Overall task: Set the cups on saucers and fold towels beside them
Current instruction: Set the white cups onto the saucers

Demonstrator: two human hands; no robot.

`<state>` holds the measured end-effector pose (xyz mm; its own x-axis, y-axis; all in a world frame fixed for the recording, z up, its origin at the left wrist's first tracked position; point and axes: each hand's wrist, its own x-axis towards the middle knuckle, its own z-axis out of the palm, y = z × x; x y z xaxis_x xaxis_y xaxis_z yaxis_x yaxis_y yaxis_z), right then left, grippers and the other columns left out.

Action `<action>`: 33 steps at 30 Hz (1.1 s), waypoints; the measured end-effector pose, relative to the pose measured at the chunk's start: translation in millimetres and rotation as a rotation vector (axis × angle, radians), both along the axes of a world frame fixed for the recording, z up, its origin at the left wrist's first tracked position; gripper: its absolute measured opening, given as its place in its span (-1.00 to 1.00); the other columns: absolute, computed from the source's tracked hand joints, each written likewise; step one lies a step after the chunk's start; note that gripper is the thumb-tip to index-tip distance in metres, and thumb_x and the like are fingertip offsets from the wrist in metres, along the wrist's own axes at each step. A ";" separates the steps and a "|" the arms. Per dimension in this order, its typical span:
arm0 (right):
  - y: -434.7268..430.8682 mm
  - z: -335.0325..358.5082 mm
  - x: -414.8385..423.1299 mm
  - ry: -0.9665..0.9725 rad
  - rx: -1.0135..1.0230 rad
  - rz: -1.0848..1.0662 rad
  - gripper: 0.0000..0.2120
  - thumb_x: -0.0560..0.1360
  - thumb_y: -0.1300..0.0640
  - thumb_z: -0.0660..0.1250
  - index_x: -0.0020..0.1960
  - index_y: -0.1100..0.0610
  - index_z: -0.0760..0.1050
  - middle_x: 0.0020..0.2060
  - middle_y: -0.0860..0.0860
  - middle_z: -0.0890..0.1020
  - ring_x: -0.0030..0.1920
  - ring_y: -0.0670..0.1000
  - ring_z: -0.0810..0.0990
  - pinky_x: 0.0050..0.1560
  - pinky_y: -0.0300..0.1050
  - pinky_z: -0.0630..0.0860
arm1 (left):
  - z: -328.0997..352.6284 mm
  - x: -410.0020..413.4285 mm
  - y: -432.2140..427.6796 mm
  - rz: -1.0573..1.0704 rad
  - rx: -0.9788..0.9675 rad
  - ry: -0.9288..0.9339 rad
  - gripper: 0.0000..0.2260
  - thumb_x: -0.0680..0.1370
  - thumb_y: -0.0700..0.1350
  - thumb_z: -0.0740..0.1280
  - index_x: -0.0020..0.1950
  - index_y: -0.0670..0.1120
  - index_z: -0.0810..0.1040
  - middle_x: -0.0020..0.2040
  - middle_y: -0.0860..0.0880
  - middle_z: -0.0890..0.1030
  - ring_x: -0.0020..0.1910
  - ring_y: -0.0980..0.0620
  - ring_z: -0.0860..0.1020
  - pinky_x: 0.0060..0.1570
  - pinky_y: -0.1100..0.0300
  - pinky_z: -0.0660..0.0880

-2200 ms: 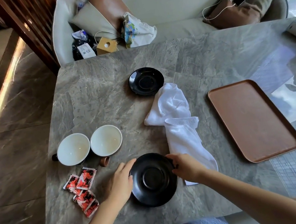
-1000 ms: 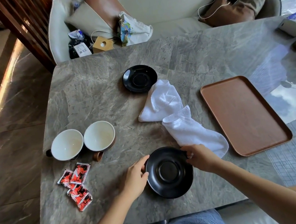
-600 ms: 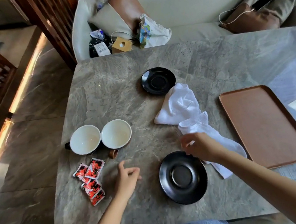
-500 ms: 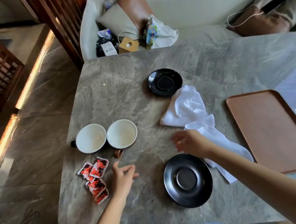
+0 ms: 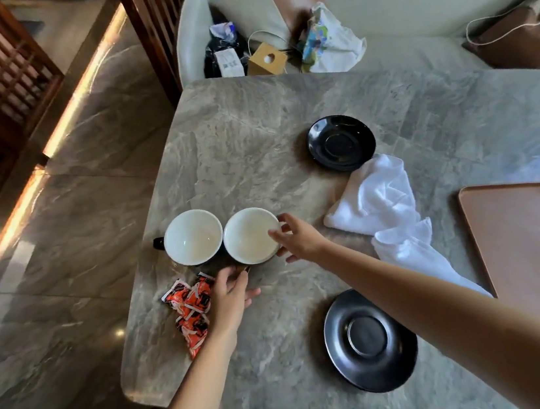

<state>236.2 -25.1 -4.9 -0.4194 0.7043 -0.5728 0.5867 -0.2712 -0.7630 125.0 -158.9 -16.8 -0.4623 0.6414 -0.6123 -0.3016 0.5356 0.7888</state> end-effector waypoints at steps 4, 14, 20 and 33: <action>5.1 -0.3 -8.2 -0.041 0.015 0.049 -0.58 0.58 0.01 0.21 0.39 0.10 0.28 0.05 0.05 0.51 -0.16 0.04 0.61 -0.08 0.12 0.64 | -0.5 -2.3 6.8 0.000 -0.011 -0.042 -0.95 0.60 -0.11 0.21 0.05 -0.01 0.43 -0.05 0.04 0.57 -0.25 0.03 0.59 -0.16 0.20 0.39; 12.4 -6.0 -9.5 -0.094 0.040 0.150 -0.60 0.54 0.26 0.11 0.38 0.19 0.27 0.13 0.21 0.51 -0.21 0.11 0.61 -0.23 0.02 0.61 | 0.7 -11.3 5.6 -0.055 -0.033 -0.058 -0.90 0.59 -0.10 0.23 -0.05 -0.01 0.53 -0.01 0.00 0.60 -0.17 0.04 0.59 -0.11 0.18 0.40; 11.1 -10.1 -1.7 -0.080 0.000 0.119 -0.69 0.53 0.29 0.14 0.27 0.23 0.24 0.03 0.16 0.46 -0.39 0.01 0.57 -0.45 -0.17 0.57 | 3.7 -13.9 3.5 -0.100 -0.023 -0.020 -0.91 0.59 -0.13 0.22 -0.01 -0.04 0.52 -0.03 0.01 0.61 -0.23 0.03 0.60 -0.18 0.20 0.41; -15.5 -5.2 78.5 0.003 0.009 -0.017 -0.71 0.49 0.27 0.24 0.17 0.15 0.27 0.05 0.11 0.46 -0.18 -0.01 0.57 -0.40 -0.19 0.58 | 6.4 15.1 -8.3 -0.446 0.096 0.104 -0.87 0.57 -0.23 0.25 -0.19 -0.16 0.45 -0.30 -0.02 0.50 -0.49 0.18 0.55 -0.42 0.41 0.43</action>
